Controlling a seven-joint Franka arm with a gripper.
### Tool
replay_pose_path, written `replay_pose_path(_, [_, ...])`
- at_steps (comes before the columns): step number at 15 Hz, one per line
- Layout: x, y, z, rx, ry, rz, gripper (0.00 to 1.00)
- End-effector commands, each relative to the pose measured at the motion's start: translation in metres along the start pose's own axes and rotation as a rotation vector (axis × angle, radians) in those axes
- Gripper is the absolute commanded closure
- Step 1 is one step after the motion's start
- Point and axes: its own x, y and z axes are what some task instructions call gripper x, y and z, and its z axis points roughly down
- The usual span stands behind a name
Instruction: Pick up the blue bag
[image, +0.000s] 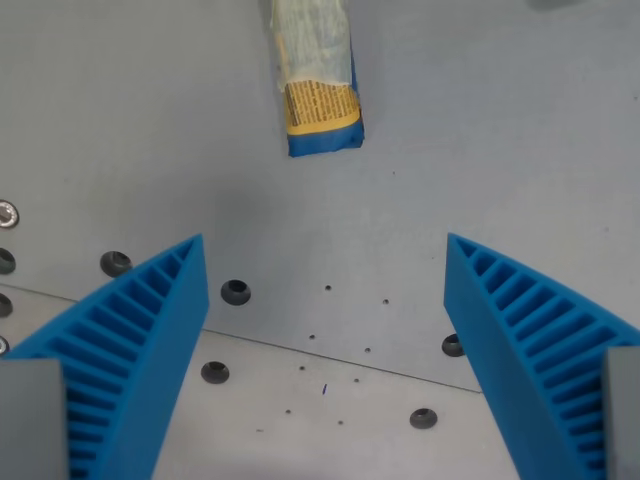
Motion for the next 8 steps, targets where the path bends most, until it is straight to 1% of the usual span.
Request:
replay_pose_path(1, [0.0055,-0.0008,0.0015,-0.006,0.015,-0.062,0.0])
replay_pose_path(8, [0.008,-0.0018,0.0055,-0.007,0.015,-0.096,0.0])
